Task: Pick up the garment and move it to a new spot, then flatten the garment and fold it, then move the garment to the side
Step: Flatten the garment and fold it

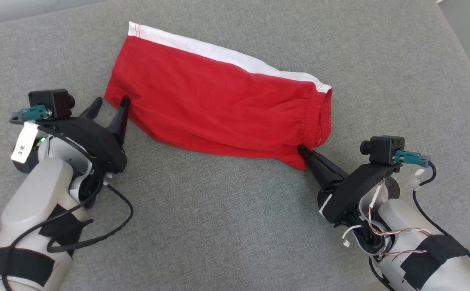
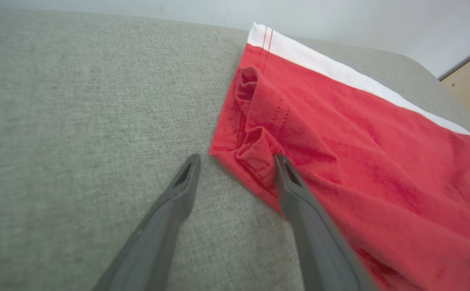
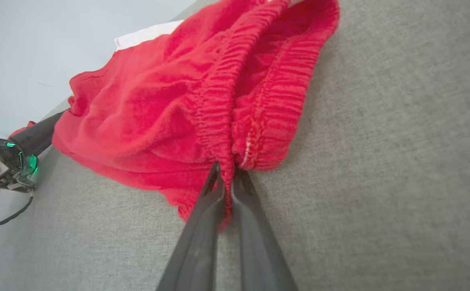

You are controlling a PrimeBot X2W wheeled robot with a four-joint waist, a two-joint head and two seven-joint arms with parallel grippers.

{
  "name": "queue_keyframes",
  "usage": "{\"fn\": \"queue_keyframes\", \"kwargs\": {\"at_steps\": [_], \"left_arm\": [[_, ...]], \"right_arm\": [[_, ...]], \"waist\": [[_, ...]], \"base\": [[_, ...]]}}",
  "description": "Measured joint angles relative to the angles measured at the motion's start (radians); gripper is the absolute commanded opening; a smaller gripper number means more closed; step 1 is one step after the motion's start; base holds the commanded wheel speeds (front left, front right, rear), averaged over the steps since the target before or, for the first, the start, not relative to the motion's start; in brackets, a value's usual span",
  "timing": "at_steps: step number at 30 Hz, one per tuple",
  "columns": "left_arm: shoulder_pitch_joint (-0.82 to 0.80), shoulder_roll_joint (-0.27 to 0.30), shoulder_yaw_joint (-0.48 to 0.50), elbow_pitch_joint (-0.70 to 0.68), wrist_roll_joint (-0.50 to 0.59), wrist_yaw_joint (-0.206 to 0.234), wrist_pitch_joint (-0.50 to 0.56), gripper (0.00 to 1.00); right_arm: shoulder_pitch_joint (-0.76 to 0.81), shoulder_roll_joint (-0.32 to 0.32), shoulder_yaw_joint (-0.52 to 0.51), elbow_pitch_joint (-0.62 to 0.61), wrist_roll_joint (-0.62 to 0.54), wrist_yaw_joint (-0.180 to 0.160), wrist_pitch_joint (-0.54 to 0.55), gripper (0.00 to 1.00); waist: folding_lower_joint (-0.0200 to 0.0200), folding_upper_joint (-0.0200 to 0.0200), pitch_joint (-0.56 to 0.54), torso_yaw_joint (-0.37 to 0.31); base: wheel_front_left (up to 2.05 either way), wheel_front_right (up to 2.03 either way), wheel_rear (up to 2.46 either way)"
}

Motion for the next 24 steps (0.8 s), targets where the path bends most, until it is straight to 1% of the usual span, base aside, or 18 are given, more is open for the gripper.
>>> {"fn": "queue_keyframes", "kwargs": {"at_steps": [5, 13, 17, 24], "left_arm": [[0.012, -0.005, -0.017, -0.004, -0.025, 0.0, 0.009, 0.0], [0.023, -0.004, -0.053, -0.011, -0.026, 0.0, 0.017, 0.0], [0.023, -0.001, -0.059, -0.014, -0.049, 0.0, 0.016, 0.0], [0.051, -0.005, -0.067, -0.012, -0.067, -0.001, -0.015, 0.0]], "right_arm": [[-0.002, 0.001, 0.002, 0.016, 0.0, 0.0, -0.009, 0.0], [-0.003, 0.003, 0.015, 0.035, -0.007, 0.002, -0.025, 0.0], [-0.006, 0.002, 0.021, 0.043, -0.008, 0.005, -0.025, 0.0], [-0.019, 0.002, 0.034, 0.075, -0.022, 0.009, -0.034, 0.0]], "waist": [[0.0, 0.0, -0.014, 0.002], [0.0, 0.0001, -0.028, 0.007], [0.0001, 0.0001, -0.032, 0.008], [0.0001, 0.0002, -0.061, 0.014]], "base": [[0.0, 0.0, 0.0], [0.0, 0.0, 0.0], [0.0, 0.0, 0.0], [0.0, 0.0, 0.0]]}}
